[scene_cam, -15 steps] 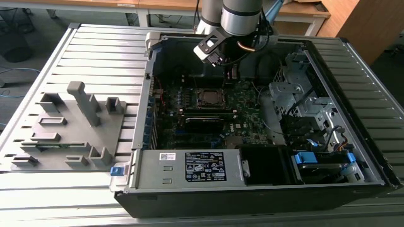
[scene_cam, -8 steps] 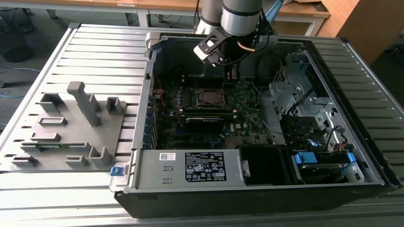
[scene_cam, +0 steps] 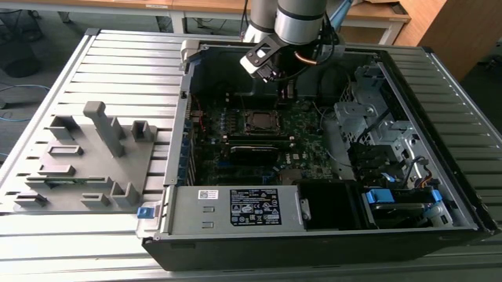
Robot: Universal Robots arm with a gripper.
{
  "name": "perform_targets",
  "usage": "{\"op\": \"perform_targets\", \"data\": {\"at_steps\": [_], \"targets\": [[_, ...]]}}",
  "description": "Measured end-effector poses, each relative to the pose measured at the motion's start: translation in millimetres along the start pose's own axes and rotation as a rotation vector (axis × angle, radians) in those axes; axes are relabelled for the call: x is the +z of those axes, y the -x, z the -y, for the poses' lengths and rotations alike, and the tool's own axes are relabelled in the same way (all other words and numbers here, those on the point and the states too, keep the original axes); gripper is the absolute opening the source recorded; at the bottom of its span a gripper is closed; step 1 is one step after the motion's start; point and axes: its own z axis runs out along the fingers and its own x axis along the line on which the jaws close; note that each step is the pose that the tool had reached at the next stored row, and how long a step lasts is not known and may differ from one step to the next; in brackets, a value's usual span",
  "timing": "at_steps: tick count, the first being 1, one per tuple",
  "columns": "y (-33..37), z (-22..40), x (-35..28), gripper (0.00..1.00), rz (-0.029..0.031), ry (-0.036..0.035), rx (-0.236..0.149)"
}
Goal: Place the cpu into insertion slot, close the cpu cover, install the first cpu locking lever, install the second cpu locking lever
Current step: 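Close the cpu cover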
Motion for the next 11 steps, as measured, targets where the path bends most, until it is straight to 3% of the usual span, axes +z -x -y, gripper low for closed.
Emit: {"op": "perform_targets", "data": {"at_steps": [1, 7, 11], "targets": [[0.0, 0.1, 0.1, 0.11, 0.0003, -0.0070, 0.000], [0.1, 0.5, 0.2, 0.11, 0.0004, -0.0072, 0.000], [0.3, 5.3, 1.4, 0.11, 0.0003, -0.0072, 0.000]]}}
